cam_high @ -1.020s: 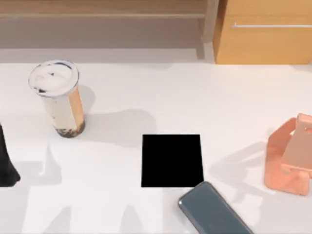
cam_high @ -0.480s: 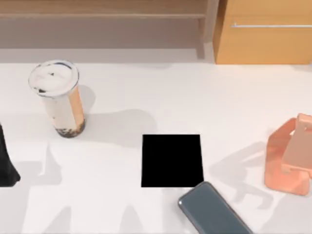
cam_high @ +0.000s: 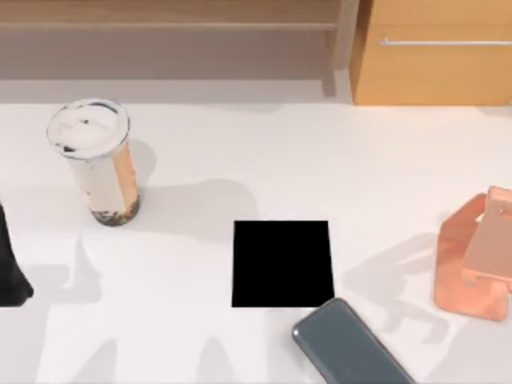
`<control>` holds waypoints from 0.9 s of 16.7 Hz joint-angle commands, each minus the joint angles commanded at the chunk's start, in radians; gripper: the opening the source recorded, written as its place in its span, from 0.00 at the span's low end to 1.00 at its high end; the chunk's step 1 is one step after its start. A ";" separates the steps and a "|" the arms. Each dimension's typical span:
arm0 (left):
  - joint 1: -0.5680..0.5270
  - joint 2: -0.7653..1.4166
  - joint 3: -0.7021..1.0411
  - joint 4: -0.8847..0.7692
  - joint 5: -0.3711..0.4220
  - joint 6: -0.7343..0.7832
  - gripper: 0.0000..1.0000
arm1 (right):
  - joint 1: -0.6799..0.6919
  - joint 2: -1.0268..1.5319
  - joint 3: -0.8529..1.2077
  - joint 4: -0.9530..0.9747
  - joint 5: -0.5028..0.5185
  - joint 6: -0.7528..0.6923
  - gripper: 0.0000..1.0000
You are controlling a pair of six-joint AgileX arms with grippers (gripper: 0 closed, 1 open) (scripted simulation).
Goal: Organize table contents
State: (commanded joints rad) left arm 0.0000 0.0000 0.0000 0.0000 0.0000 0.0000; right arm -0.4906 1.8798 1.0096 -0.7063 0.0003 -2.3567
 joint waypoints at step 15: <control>0.000 0.000 0.000 0.000 0.000 0.000 1.00 | -0.001 -0.037 0.015 -0.031 0.015 0.009 0.00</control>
State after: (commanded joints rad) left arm 0.0000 0.0000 0.0000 0.0000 0.0000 0.0000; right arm -0.4916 1.8427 1.0242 -0.7377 0.0155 -2.3475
